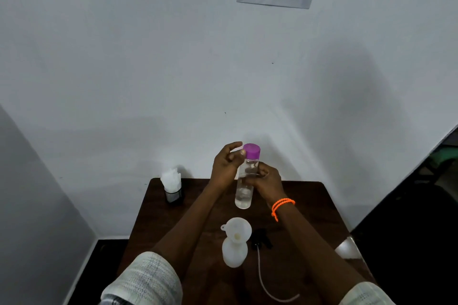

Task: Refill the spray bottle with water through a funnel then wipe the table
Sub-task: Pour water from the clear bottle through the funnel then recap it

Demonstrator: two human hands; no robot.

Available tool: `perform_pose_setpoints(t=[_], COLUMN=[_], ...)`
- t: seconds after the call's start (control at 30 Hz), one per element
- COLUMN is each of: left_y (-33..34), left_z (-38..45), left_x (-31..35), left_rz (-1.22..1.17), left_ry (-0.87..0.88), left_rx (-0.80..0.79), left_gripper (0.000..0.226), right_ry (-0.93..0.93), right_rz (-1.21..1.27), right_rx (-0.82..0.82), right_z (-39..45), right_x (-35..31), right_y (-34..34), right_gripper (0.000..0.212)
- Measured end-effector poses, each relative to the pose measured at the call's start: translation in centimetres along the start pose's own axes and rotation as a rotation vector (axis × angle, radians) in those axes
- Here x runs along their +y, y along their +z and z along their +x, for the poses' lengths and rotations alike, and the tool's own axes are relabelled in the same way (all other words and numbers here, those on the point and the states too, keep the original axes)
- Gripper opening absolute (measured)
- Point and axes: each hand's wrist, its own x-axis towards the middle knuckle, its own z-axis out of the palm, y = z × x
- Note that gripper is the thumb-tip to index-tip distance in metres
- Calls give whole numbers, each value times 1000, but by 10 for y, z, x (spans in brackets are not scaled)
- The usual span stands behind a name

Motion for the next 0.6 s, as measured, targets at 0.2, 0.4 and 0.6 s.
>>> perform_pose_setpoints(t=[0.2, 0.4, 0.6], left_y=[2, 4, 2], left_z=[-5, -5, -2], left_x=[5, 6, 4], left_rz=[-7, -20, 32], left_ry=[55, 14, 30], left_rx=[-24, -54, -25], left_gripper=[33, 44, 29], right_ry=[-26, -19, -9], right_rz=[-24, -21, -6], right_rx=[-7, -16, -9], right_z=[3, 3, 8], right_x=[1, 3, 6], right_y=[1, 1, -1], right_gripper=[48, 45, 50])
